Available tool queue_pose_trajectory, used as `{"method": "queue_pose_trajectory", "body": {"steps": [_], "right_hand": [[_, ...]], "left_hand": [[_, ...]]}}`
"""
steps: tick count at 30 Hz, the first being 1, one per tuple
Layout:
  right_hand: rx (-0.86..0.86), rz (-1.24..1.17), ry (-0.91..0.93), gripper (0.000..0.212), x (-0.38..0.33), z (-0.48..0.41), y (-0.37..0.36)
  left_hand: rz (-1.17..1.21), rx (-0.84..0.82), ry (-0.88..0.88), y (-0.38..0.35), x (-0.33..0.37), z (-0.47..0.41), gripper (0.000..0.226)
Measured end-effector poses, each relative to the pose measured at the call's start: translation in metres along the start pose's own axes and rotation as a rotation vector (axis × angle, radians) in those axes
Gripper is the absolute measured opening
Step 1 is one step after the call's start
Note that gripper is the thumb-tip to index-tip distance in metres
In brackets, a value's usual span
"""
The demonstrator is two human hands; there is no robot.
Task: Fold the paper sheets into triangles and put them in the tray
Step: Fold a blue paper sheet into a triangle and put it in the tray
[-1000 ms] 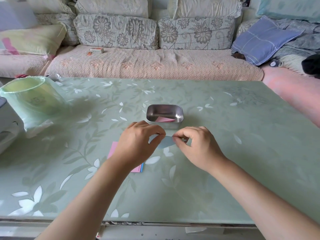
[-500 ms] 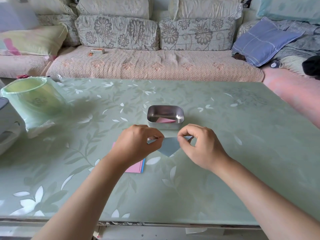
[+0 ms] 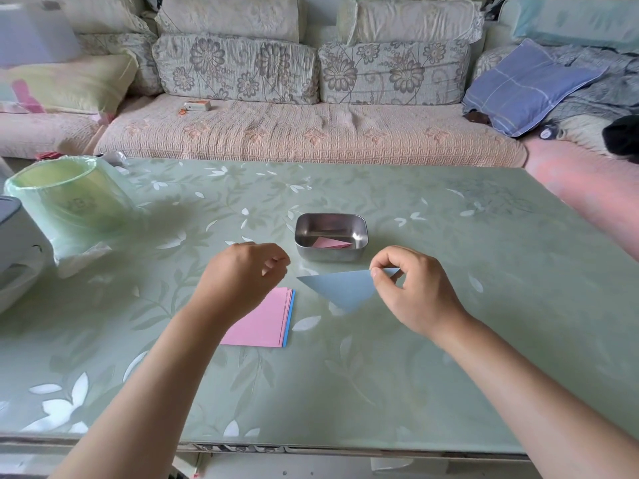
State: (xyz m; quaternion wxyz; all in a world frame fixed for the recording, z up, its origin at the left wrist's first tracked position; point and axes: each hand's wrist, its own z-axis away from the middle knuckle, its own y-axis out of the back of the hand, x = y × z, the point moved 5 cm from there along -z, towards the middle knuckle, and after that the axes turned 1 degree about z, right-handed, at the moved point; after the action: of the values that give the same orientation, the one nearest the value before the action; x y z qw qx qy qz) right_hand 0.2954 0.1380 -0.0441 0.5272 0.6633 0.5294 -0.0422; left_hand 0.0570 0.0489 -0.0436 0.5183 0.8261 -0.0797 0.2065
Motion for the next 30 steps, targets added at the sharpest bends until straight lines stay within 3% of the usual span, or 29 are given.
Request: {"method": "queue_pose_trajectory", "body": {"steps": [3,6,11,17,30], "right_hand": [[-0.015,-0.013,0.014,0.01,-0.003,0.001,-0.002],[-0.029,-0.024,0.053,0.009,-0.007,0.001,-0.005],[0.011,0.073,0.164,0.007,-0.013,0.002,-0.007],[0.029,0.219,0.296,0.006,-0.027,0.006,-0.015],[0.01,0.27,0.194,0.015,-0.008,0.0,-0.007]], "left_hand": [[0.053,0.11,-0.135,-0.001,0.026,0.006,0.01],[0.091,0.072,-0.254,-0.013,0.051,0.013,0.016],[0.111,0.023,-0.233,-0.026,0.057,0.014,0.006],[0.103,-0.022,-0.286,-0.033,0.062,0.018,0.018],[0.011,0.047,-0.238,-0.018,0.042,0.009,0.008]]}}
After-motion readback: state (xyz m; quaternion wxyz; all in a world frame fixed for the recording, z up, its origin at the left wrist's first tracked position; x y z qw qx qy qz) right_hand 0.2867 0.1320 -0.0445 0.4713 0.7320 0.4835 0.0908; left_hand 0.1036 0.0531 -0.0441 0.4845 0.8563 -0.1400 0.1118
